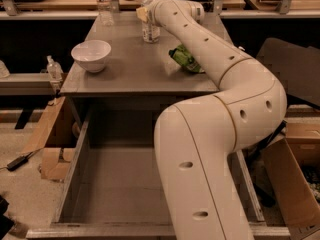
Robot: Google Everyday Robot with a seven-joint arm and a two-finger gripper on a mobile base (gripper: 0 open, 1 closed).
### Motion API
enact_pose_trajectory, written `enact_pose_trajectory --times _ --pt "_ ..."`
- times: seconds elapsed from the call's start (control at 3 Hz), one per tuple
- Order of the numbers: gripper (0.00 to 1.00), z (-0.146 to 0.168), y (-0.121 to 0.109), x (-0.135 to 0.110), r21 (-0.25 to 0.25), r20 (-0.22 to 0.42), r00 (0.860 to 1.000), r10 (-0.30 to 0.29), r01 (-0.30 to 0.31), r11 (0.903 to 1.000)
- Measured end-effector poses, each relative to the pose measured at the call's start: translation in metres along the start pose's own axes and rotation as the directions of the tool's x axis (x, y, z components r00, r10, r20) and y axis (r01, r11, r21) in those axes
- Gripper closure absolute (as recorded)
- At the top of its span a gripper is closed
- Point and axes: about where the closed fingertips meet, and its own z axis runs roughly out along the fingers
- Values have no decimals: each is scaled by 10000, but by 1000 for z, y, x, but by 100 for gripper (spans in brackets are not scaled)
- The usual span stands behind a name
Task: Pick blue plastic bottle from top drawer and place on counter
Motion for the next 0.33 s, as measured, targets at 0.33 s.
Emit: enact_pose_trajectory --times 0.33 --pt "0 1 2 1 -21 -19 10000 1 -1 10000"
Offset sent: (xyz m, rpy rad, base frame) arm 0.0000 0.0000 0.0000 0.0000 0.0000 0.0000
